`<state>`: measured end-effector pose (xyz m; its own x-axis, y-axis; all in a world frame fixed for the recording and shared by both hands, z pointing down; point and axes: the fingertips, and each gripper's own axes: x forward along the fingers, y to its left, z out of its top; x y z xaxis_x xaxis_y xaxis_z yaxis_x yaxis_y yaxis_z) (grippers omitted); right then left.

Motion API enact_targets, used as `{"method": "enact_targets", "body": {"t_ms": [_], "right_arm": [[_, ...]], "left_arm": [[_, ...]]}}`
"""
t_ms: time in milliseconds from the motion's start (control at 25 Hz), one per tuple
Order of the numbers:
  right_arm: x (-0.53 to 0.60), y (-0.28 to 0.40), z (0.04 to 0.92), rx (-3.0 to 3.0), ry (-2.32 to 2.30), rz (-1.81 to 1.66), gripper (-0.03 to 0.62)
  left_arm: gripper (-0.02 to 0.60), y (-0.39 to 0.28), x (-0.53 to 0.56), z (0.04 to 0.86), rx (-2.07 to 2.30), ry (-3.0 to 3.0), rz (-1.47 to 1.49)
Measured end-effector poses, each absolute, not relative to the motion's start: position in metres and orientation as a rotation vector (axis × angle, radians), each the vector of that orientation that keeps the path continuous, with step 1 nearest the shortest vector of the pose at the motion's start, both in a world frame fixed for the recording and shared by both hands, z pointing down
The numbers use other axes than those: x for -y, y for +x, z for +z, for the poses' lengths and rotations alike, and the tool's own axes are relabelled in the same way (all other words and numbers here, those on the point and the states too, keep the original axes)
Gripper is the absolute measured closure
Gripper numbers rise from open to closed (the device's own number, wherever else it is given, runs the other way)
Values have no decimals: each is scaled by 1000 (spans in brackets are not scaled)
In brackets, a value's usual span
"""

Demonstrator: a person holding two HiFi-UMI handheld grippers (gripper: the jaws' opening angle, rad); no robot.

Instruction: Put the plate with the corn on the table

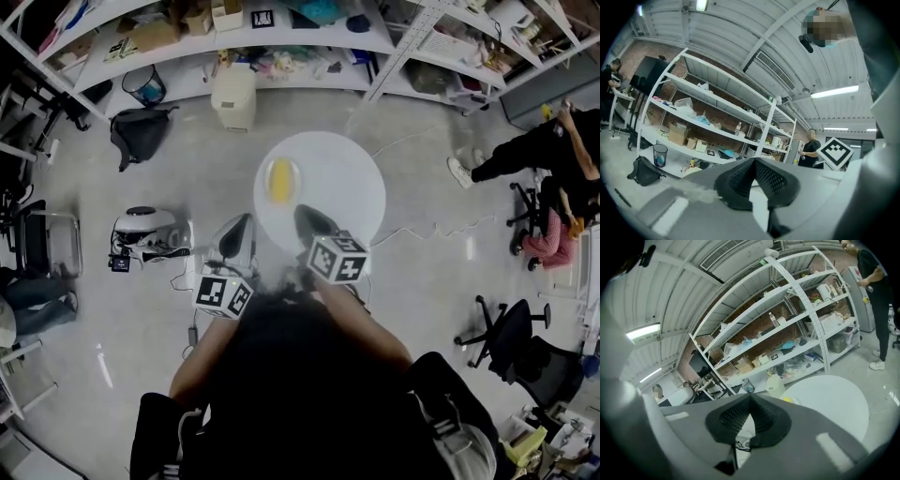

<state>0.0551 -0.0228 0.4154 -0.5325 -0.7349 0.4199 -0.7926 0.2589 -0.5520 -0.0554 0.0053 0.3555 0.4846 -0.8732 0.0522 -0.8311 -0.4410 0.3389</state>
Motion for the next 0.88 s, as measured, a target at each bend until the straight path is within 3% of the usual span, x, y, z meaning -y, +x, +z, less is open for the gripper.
{"method": "enact_targets", "body": {"t_ms": [880], "right_arm": [[-33, 48, 398, 2478, 1521, 1051, 586]], "left_arm": [[577, -65, -46, 355, 1412, 2407, -244]]}}
